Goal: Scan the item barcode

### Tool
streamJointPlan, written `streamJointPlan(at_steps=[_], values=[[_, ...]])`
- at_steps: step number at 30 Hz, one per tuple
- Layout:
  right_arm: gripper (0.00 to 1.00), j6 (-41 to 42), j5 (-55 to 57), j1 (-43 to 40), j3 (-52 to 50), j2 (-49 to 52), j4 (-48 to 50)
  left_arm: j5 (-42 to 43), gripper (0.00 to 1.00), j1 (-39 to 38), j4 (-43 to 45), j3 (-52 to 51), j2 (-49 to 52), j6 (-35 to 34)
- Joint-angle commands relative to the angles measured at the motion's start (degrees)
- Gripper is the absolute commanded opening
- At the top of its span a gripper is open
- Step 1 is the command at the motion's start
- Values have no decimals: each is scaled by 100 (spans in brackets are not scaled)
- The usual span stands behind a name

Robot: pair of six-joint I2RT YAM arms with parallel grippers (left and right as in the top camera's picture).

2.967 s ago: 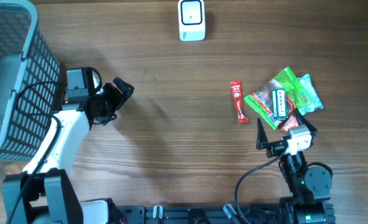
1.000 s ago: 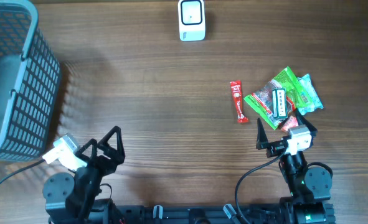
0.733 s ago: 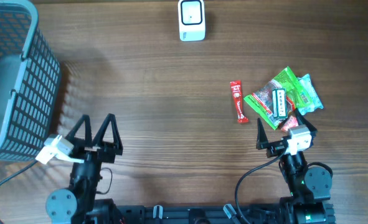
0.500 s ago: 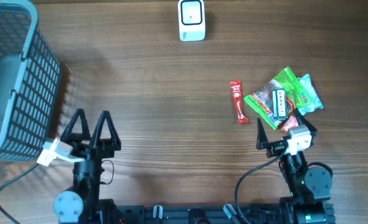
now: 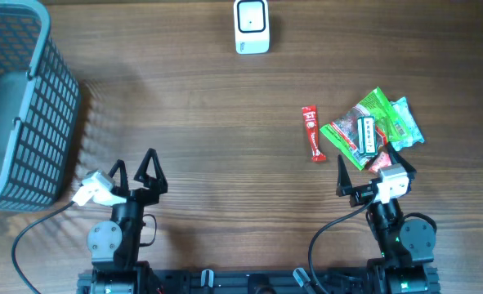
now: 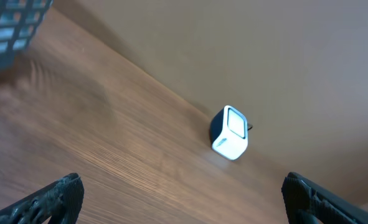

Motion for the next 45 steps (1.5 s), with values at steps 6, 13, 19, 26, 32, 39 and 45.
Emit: streamJointPlan(at_steps=[6, 13, 19, 26, 32, 39, 45], values=[[100, -68, -94, -35, -7, -61, 24, 210, 100, -33, -46, -15, -59, 3104], [100, -66, -94, -35, -7, -61, 24, 205, 100, -31, -26, -15, -59, 3324], [100, -66, -94, -35, -7, -61, 24, 205, 100, -33, -26, -15, -59, 3324], [100, -66, -94, -35, -7, -61, 26, 205, 100, -33, -26, -15, -57, 3324], [100, -66, -94, -35, -7, -61, 24, 205, 100, -33, -26, -15, -55, 3324], [100, -66, -94, -35, -7, -61, 26, 205, 100, -33, -26, -15, -55, 3324], [100, -68, -94, -35, -7, -61, 24, 205, 100, -33, -26, -15, -55, 3324]])
